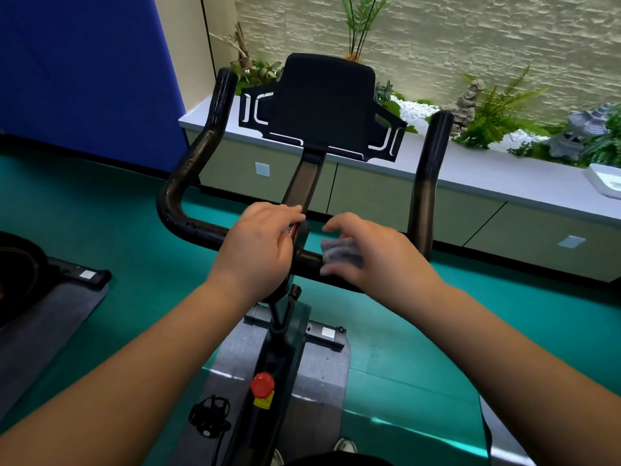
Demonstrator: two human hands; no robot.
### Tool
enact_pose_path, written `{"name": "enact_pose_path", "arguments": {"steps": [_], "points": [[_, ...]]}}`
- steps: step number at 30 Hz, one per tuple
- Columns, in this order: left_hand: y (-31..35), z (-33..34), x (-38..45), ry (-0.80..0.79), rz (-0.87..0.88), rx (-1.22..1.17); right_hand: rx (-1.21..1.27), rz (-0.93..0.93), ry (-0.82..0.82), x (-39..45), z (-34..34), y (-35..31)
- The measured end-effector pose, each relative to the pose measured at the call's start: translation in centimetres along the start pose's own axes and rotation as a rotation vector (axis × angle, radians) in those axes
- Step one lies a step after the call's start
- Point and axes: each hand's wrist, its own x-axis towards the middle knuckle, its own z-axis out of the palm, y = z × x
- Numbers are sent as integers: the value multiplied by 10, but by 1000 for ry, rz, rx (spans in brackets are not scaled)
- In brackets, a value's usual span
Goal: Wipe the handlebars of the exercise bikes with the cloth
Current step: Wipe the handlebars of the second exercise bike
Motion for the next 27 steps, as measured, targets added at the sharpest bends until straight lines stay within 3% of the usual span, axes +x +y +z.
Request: {"name": "enact_pose_path", "arguments": {"steps": [3,14,21,27], "points": [[0,0,0,4,1,-1,66,2,67,-4,-1,2],[-1,1,0,29,8,-9,344,173,-36,26,1,-12],[1,0,-1,12,5,-15,199,325,-210,15,-19,5],[-2,0,0,24,9,-12,213,214,-193,39,4,-13]]}}
